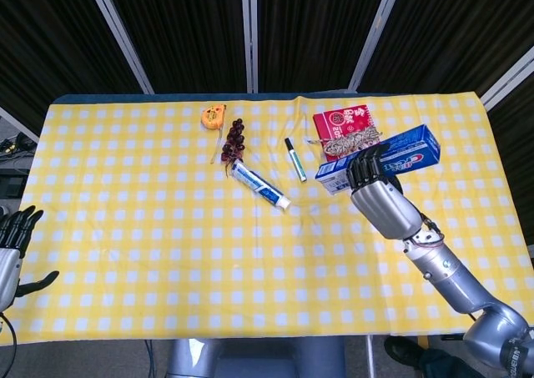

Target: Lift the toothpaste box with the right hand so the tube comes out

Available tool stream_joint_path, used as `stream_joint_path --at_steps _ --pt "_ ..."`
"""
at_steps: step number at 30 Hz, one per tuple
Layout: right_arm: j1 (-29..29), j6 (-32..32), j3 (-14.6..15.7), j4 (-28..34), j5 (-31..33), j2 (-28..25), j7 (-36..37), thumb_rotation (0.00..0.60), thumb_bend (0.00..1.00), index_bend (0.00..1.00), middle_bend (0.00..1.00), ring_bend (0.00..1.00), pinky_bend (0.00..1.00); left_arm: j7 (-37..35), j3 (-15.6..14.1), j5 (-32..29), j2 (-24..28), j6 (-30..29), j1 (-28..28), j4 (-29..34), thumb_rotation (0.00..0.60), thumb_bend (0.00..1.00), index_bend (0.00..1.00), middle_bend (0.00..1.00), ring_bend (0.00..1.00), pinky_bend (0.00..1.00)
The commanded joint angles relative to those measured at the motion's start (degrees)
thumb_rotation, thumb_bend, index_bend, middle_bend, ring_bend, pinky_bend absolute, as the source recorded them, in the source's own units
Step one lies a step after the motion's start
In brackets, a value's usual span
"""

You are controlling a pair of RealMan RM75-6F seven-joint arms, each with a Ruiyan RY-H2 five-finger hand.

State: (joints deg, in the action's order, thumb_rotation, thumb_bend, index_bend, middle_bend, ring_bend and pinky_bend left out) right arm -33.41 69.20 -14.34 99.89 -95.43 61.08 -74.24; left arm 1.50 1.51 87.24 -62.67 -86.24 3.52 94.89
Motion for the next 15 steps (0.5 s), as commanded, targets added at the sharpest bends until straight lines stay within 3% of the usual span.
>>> stream_joint_path --at_steps 1,9,11,15 --pt "1.4 -3.6 1.3 2.0 11.3 5.0 12.2 0.600 0.33 0.40 0.40 0.37 0.39 0.3 0.1 0.0 -0.1 0.4 0.3 0.2 0.600 0.00 0.00 0.00 0.00 0.00" --pt "0.4 -7.3 4.4 -1.4 17.0 12.5 18.1 0.600 0.30 0.37 0.38 0.37 0.39 0.9 0.0 -0.3 -0.2 0.8 0.5 0.4 0.600 0.00 0.00 0.00 0.00 0.00" --pt "0.2 -8.0 5.1 -2.5 17.5 13.5 19.8 0.600 0.21 0.32 0.35 0.36 0.39 0.6 0.0 -0.4 -0.2 0.7 0.4 0.2 0.600 0.00 0.00 0.00 0.00 0.00" --pt "0.3 -9.5 6.1 -2.9 19.4 14.0 23.7 0.600 0.01 0.12 0.19 0.26 0.33 0.2 -0.1 -0.6 -0.1 0.7 0.2 -0.1 0.600 0.00 0.00 0.00 0.00 0.00"
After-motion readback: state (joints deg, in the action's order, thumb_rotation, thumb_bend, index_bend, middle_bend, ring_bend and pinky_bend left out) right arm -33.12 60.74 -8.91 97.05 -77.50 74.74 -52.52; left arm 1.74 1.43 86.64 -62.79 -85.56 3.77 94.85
